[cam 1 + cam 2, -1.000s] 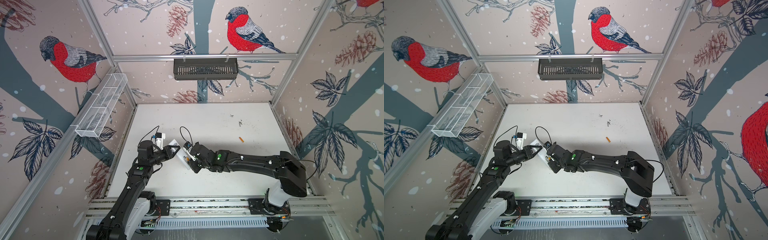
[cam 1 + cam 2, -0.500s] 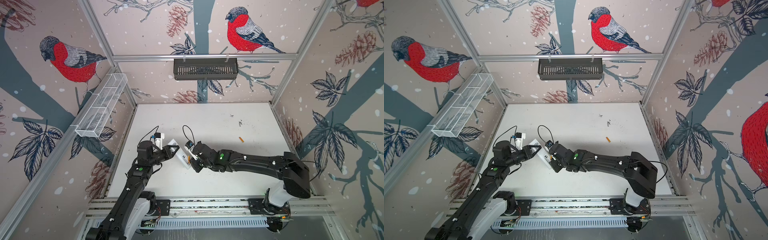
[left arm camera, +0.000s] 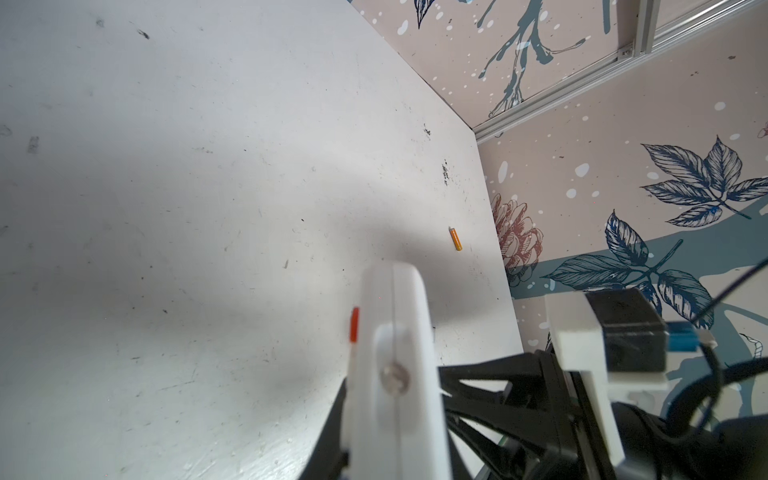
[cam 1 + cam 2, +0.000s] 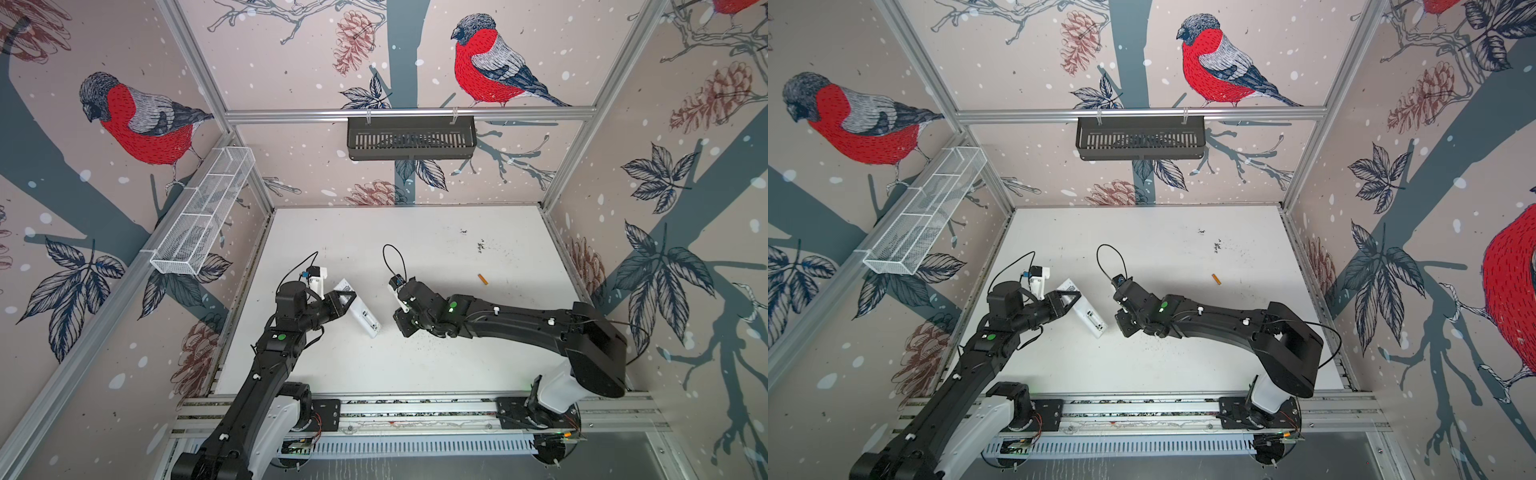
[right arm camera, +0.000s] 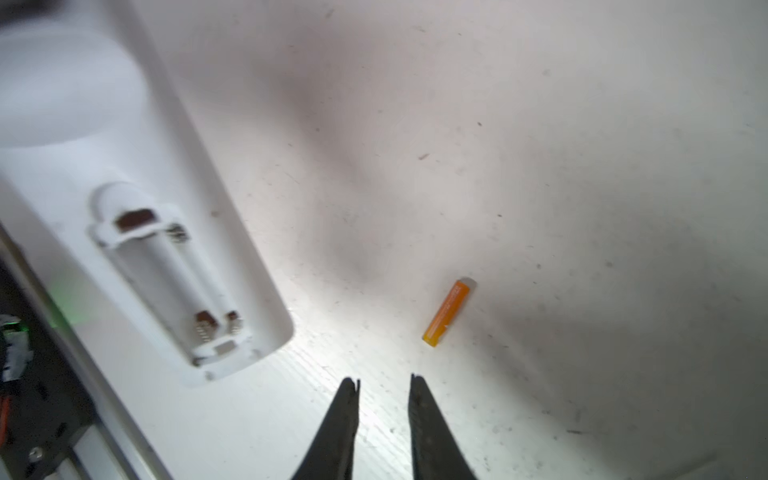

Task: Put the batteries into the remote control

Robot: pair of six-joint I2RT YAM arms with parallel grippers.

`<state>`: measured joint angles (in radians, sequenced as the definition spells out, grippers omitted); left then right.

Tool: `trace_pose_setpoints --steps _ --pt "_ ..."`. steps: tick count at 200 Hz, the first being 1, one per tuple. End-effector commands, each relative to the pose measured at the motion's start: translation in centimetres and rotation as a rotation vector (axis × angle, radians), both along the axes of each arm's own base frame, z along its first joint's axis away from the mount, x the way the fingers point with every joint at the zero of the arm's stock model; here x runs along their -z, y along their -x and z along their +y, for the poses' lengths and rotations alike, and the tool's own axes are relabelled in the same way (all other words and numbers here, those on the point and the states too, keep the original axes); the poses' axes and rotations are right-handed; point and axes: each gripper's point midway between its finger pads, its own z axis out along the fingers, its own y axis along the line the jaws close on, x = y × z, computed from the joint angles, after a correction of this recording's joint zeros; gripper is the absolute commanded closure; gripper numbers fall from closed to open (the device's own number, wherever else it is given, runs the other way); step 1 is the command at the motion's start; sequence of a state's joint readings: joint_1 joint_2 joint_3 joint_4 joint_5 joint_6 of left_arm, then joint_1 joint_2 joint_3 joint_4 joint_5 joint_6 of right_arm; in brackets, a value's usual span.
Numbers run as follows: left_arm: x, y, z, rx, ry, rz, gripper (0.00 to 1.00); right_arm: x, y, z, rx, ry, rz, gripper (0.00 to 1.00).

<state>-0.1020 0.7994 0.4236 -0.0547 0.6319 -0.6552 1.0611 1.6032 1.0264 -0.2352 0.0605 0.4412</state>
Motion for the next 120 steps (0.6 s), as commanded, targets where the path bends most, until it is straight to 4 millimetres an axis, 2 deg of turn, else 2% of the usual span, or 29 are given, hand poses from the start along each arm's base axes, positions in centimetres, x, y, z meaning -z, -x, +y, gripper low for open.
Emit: trace_pose_setpoints --steps 1,12,52,82,120 --pt "-0.5 -0.4 0.1 -0.006 -0.013 -0.026 1.0 0.8 -0.3 -1.7 0.088 0.008 0.038 0.64" --pt "-0.4 -0.4 0.2 -0.008 -0.016 -0.025 1.0 1.6 -0.4 -2.4 0.12 0.022 0.055 0.58" --pt "-0.4 -0.4 0.3 -0.014 -0.018 -0.028 1.0 3.9 -1.7 -4.0 0.193 0.065 0.093 0.56" --pt "-0.5 -0.3 0.2 -0.012 -0.017 -0.033 1.0 5.4 -2.7 -5.1 0.229 0.12 0.103 0.58" --pt "-0.6 -0.4 0.2 -0.013 -0.016 -0.036 1.0 7.0 -3.0 -6.2 0.259 0.184 0.116 0.64"
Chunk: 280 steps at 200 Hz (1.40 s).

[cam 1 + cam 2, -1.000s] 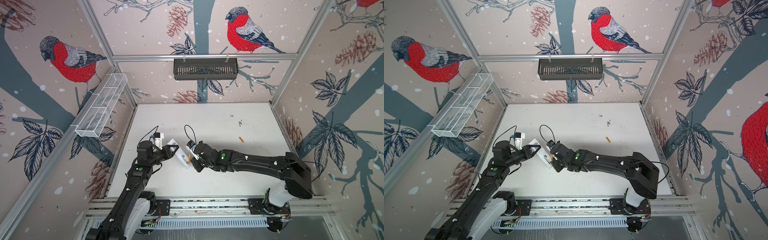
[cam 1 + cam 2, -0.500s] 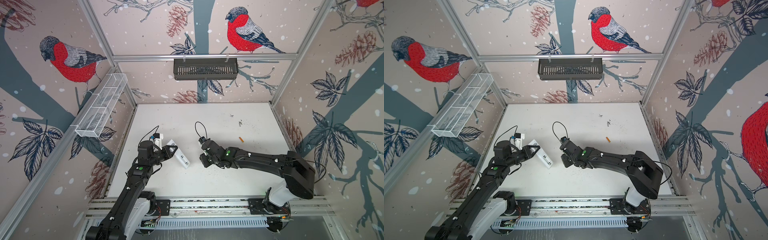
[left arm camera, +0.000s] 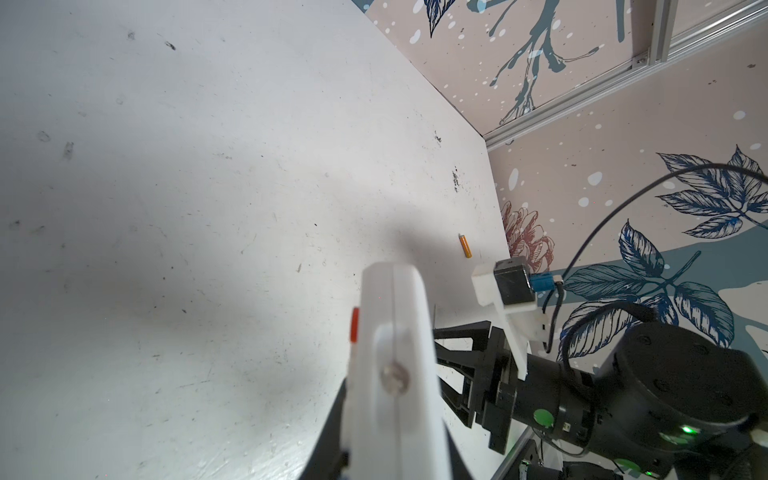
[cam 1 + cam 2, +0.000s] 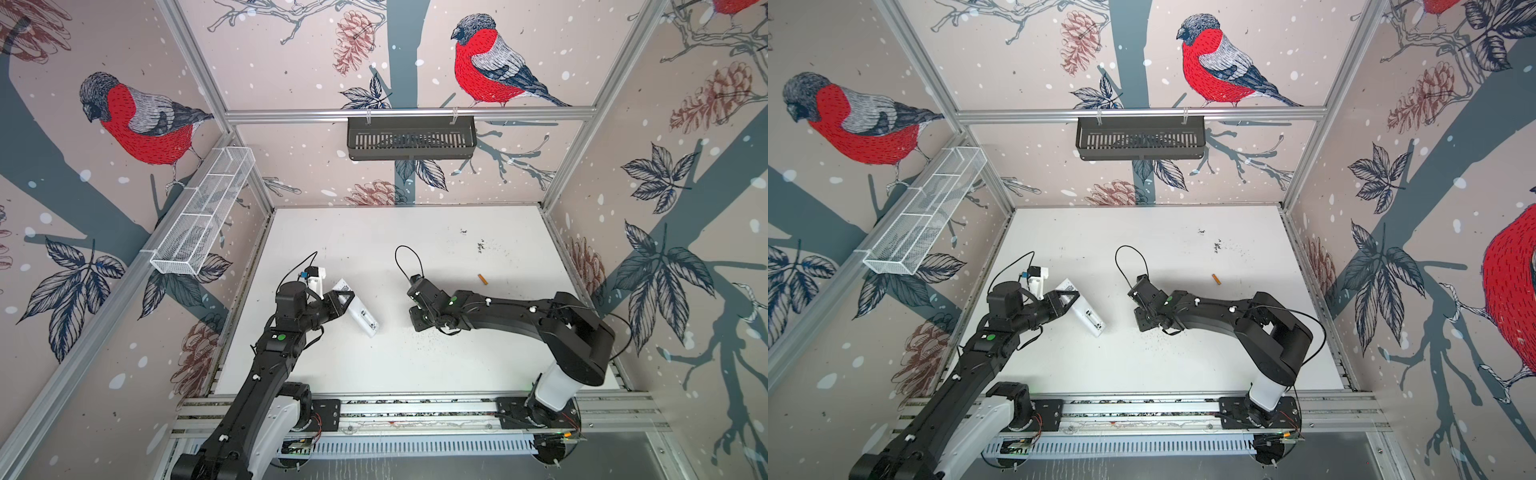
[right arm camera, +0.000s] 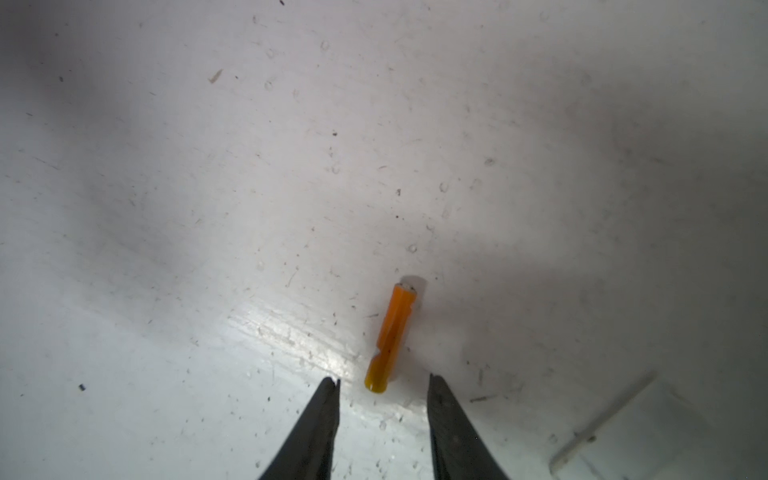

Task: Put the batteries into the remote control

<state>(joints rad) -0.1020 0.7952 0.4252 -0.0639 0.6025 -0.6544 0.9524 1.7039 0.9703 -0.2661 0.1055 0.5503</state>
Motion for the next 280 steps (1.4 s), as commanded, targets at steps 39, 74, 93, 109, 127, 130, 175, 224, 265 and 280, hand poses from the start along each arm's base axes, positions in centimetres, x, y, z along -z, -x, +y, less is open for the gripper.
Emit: trace_pose_setpoints --steps 39,74,93,109,127,130,175,224,265,280 --pt "-0.8 -0.2 -0.2 0.016 0.001 -0.04 1.0 1.8 -0.5 -1.6 0.054 0.097 0.014 0.69" --pt "-0.9 -0.2 -0.2 0.016 0.002 -0.043 1.0 1.9 -0.7 -2.0 0.068 0.114 0.013 0.73" --pt "-0.9 -0.1 -0.3 0.018 0.002 -0.043 1.0 2.0 -0.5 -2.2 0.068 0.121 0.018 0.75" --pt "-0.9 -0.1 -0.3 0.02 0.003 -0.043 1.0 2.1 -0.3 -2.3 0.068 0.124 0.02 0.77" --pt "-0.9 -0.1 -0.3 0.019 0.003 -0.043 1.0 2.1 -0.2 -2.4 0.064 0.121 0.021 0.78" --pt "-0.9 -0.2 -0.3 0.019 0.003 -0.044 1.0 2.1 -0.1 -2.3 0.062 0.12 0.022 0.78" --pt "-1.0 -0.2 -0.3 0.019 0.003 -0.047 1.0 2.0 0.0 -2.3 0.054 0.122 0.026 0.81" --pt "-0.8 -0.2 -0.6 0.036 0.02 -0.041 1.0 0.8 0.1 -1.6 -0.003 0.089 -0.023 0.87" --pt "-0.2 0.1 -1.2 0.062 0.033 -0.016 1.0 -3.9 2.4 2.3 -0.23 -0.158 -0.116 0.86" --pt "0.1 0.2 -1.5 0.074 0.034 -0.003 1.0 -5.8 3.7 3.6 -0.315 -0.235 -0.143 0.86"
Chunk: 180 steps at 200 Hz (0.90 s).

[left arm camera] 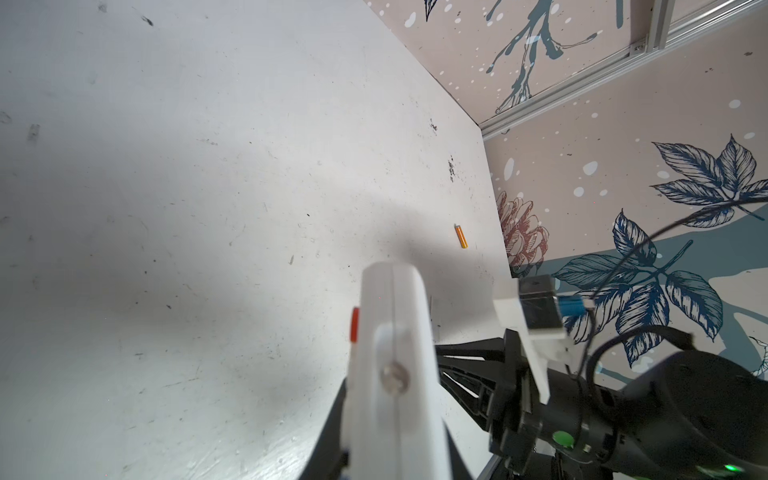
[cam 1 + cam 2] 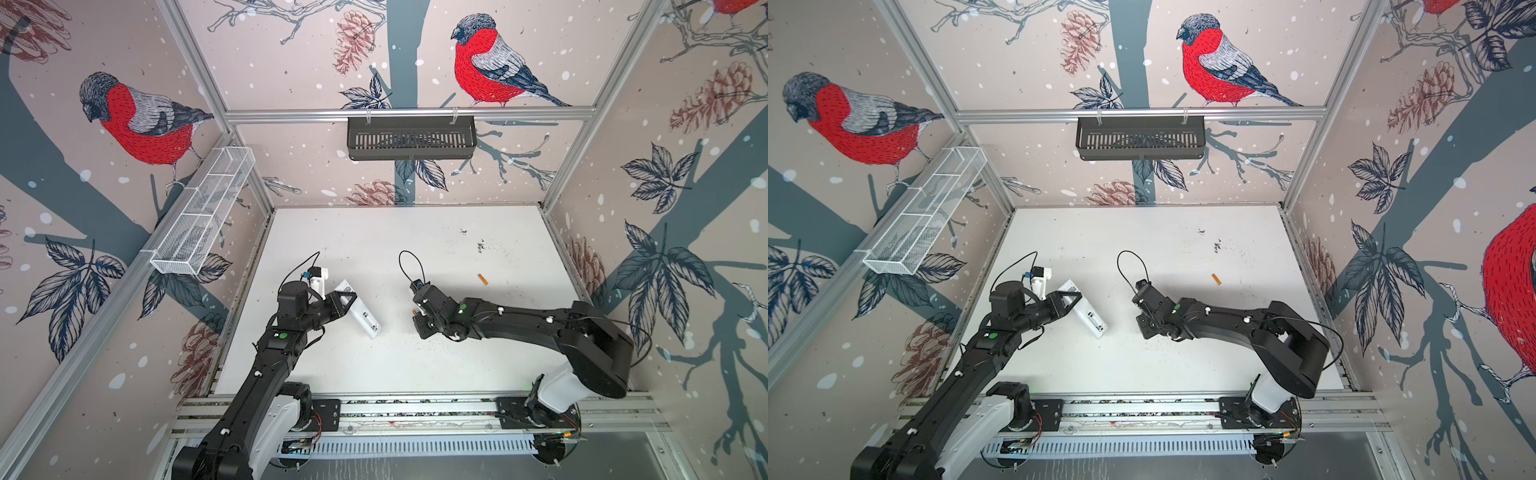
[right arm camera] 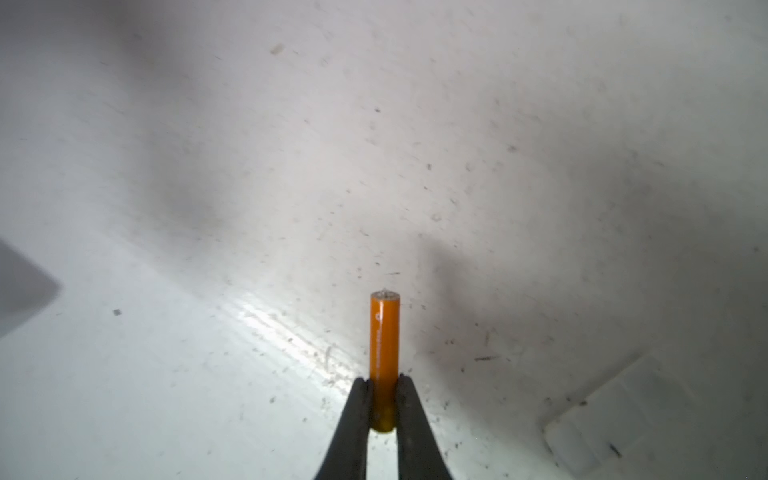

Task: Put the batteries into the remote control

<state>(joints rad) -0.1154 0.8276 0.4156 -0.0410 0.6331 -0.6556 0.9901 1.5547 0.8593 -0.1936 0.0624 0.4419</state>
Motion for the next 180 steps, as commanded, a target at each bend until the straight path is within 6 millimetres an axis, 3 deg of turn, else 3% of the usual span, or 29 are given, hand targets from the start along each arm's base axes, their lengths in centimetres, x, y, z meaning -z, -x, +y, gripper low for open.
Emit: trace_pose_setpoints --steps 1,27,55,108,180 --pt "-0.5 0.0 -0.8 0.035 0.02 -0.023 1.0 -3.5 1.4 3.4 -0.172 -0.164 -0.066 0.86" --pt "-0.4 0.3 -1.4 0.064 0.032 -0.015 1.0 -6.0 4.0 5.4 -0.307 -0.236 -0.106 0.86" --pt "-0.9 0.4 -1.6 0.075 0.045 -0.034 1.0 -7.1 5.0 6.7 -0.351 -0.265 -0.102 0.85" --pt "-1.9 1.1 -2.5 0.132 0.104 -0.061 1.0 -7.3 5.8 7.9 -0.387 -0.274 -0.109 0.85" --pt "-3.9 2.0 -3.4 0.197 0.175 -0.13 1.0 -6.8 5.9 7.8 -0.407 -0.261 -0.109 0.85"
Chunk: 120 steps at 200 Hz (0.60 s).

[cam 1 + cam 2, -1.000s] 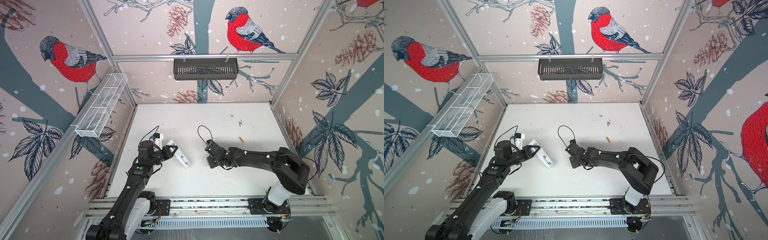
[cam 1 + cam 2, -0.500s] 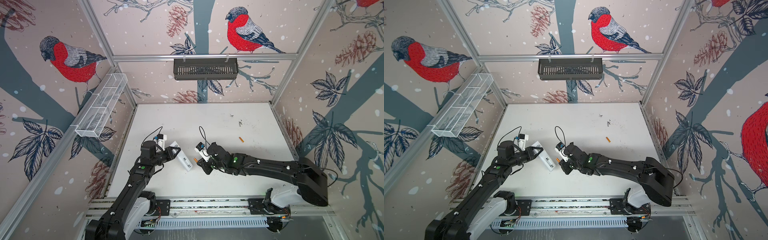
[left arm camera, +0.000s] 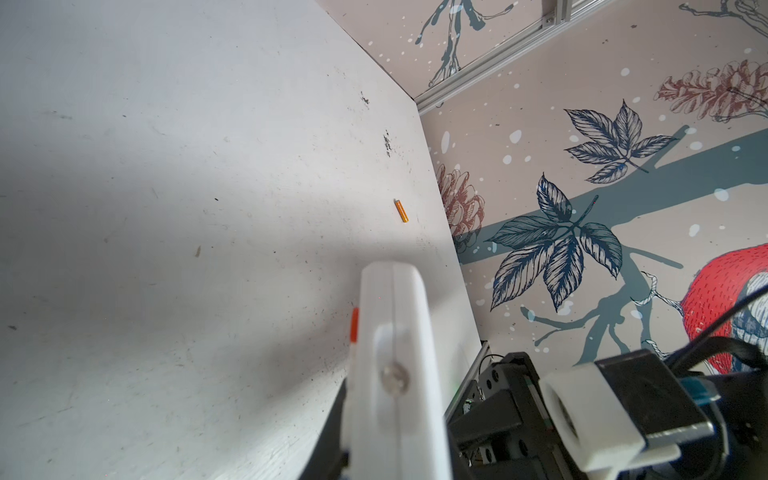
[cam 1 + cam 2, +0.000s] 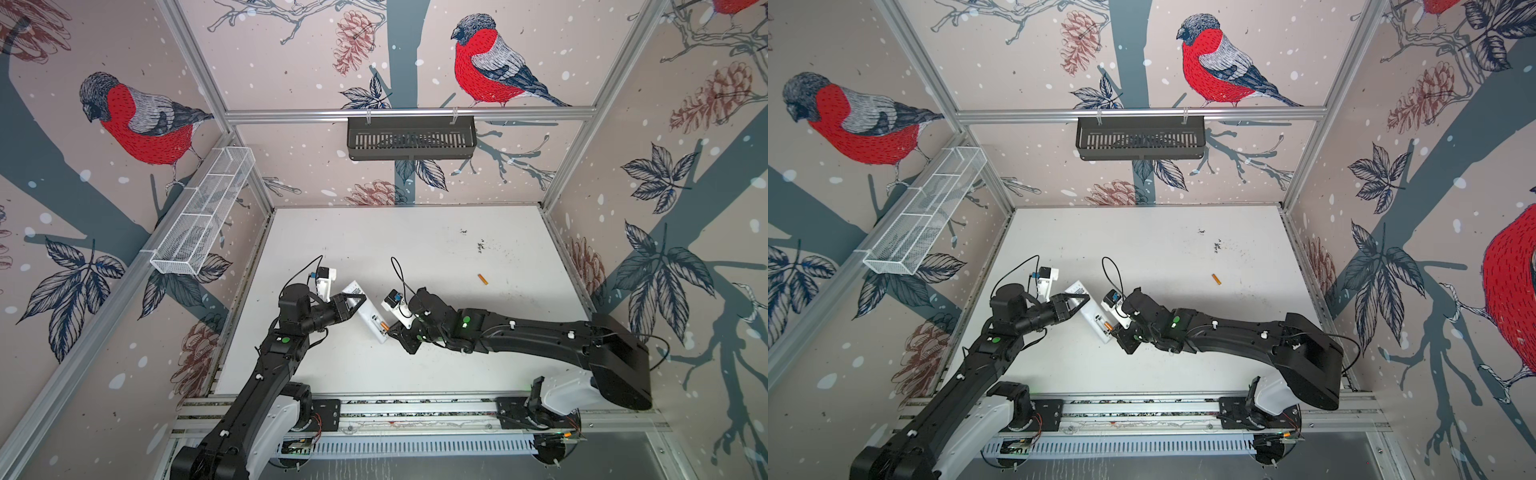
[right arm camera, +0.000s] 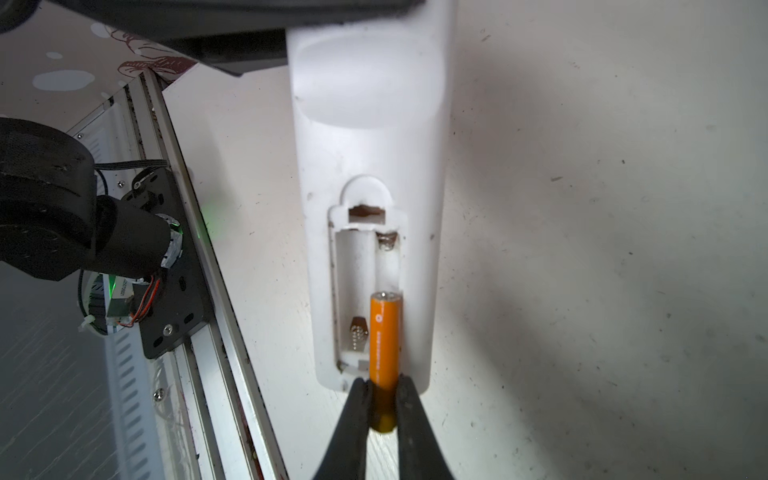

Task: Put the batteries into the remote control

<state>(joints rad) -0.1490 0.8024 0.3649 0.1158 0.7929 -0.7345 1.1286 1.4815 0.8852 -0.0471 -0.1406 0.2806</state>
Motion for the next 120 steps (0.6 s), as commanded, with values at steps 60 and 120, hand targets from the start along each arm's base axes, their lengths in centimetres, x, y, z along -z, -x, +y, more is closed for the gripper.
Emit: trace_pose_setpoints --steps 60,120 --pt "-0.2 -1.1 1.5 -0.096 -0.096 -0.034 1.0 1.7 -3.6 -3.3 0.179 0.039 0.041 0.86" --pt "0.4 -1.5 2.2 -0.137 -0.132 -0.02 1.0 7.4 -6.8 -8.4 0.463 0.218 0.182 0.85"
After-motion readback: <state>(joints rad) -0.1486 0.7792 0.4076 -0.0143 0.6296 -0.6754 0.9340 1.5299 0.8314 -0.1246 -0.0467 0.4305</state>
